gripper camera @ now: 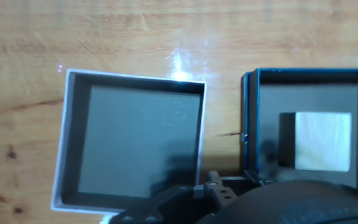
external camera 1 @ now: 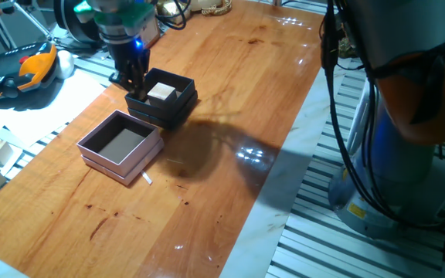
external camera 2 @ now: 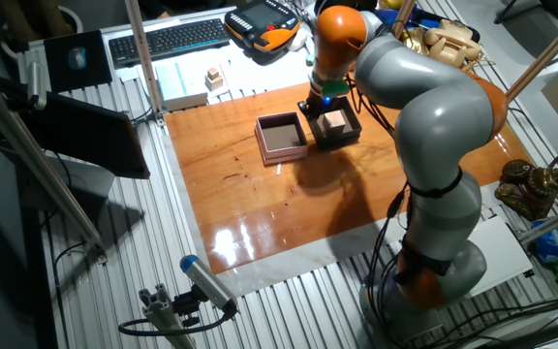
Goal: Move an object from one box to another
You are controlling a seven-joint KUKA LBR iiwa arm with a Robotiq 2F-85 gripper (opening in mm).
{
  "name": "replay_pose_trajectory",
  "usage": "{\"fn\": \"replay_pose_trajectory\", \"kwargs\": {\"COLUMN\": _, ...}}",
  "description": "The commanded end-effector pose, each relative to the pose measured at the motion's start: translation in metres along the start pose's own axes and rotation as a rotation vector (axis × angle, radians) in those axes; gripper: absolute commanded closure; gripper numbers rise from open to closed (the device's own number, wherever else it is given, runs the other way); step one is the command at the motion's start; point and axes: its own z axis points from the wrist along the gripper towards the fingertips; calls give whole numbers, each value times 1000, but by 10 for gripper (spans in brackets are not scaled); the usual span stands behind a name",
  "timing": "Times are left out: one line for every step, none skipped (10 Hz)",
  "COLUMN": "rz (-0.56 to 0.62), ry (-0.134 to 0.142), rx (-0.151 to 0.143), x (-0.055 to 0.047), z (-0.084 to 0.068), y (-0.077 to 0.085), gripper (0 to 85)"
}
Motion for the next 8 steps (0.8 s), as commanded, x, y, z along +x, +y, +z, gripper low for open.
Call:
{"fn": "replay_pose_trajectory", "kwargs": {"rz": -46, "ry": 1, "rx": -16, "x": 0, "z": 0, "y": 0, "gripper": 850}}
{"fn": "replay_pose_trajectory", "kwargs": {"rz": -39, "ry": 9, "rx": -31, "x": -2, "z": 0, "y": -5, "gripper": 850}}
{"fn": "replay_pose_trajectory", "kwargs": {"rz": -22, "ry": 5, "rx": -30, "x": -6, "z": 3, "y": -14, "gripper": 850}}
{"fn": "replay_pose_trajectory", "kwargs": {"rz": -16, "ry": 4, "rx": -30, "x": -10, "z": 3, "y": -24, "gripper": 850}}
{"fn": "replay_pose_trajectory", "kwargs": {"rz": -10, "ry": 4, "rx": -24, "x": -14, "z": 3, "y": -33, "gripper": 850}}
{"fn": "replay_pose_trajectory", "kwargs": {"rz": -1, "ry": 4, "rx": -24, "x": -16, "z": 5, "y": -43, "gripper": 850}}
{"fn": "replay_pose_trajectory", "kwargs": {"rz": 2, "ry": 3, "rx": -25, "x": -17, "z": 8, "y": -52, "gripper": 850}}
{"fn": "replay_pose_trajectory", "kwargs": {"rz": 20, "ry": 6, "rx": -30, "x": -17, "z": 10, "y": -61, "gripper": 850}}
